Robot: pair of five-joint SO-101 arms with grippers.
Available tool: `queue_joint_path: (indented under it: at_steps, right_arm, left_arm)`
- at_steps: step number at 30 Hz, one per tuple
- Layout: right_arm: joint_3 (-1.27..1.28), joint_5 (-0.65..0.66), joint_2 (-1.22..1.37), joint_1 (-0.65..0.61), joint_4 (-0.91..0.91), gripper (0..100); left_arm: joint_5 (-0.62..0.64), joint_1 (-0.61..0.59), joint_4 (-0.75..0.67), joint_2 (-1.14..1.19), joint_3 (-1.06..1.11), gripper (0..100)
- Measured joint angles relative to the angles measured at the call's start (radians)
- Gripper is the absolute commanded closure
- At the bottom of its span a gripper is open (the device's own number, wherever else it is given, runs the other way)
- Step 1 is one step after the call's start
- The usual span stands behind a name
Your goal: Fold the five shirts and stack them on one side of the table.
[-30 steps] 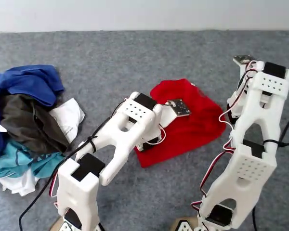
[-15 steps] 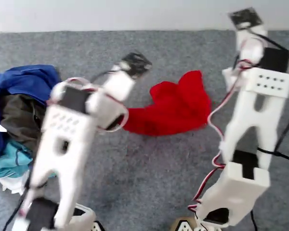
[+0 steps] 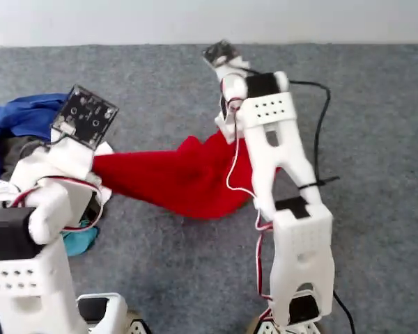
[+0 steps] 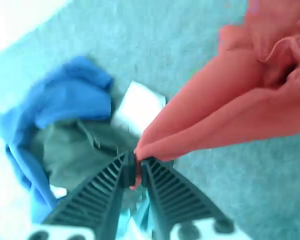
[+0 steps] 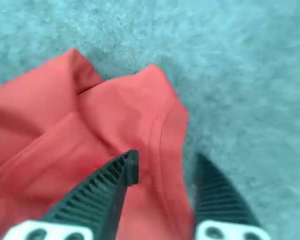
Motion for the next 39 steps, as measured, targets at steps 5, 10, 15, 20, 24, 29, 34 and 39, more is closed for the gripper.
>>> queue_joint_path:
  at_steps: [5, 10, 15, 20, 24, 29, 34, 39]
  right_arm:
    - [-0.048, -0.011, 0.066, 0.075, 0.077, 99.1]
    - [-0.095, 0.097, 0.066, 0.163, 0.201, 99.1]
    - [0.074, 0.247, 0.021, 0.203, 0.203, 99.1]
    - [0.219, 0.460, -0.180, 0.196, 0.199, 98.6]
    - [0.219, 0.471, -0.322, 0.126, 0.135, 90.2]
    - [0.226, 0.430, -0.250, -0.044, 0.094, 80.8]
    - [0.226, 0.400, -0.066, -0.078, 0.071, 93.9]
    - [0.226, 0.384, 0.057, -0.025, 0.089, 98.9]
  left_arm:
    - [-0.115, -0.120, 0.000, -0.003, 0.239, 99]
    - [-0.160, -0.219, 0.000, -0.005, 0.393, 99]
    - [-0.209, -0.287, -0.021, -0.005, 0.509, 99]
    - [-0.212, -0.315, -0.034, -0.005, 0.568, 99]
    - [-0.229, -0.316, -0.060, -0.005, 0.582, 99]
    - [-0.229, -0.322, -0.061, -0.005, 0.582, 99]
    - [-0.229, -0.322, -0.061, -0.005, 0.582, 99]
    - [-0.229, -0.322, -0.120, -0.005, 0.615, 99]
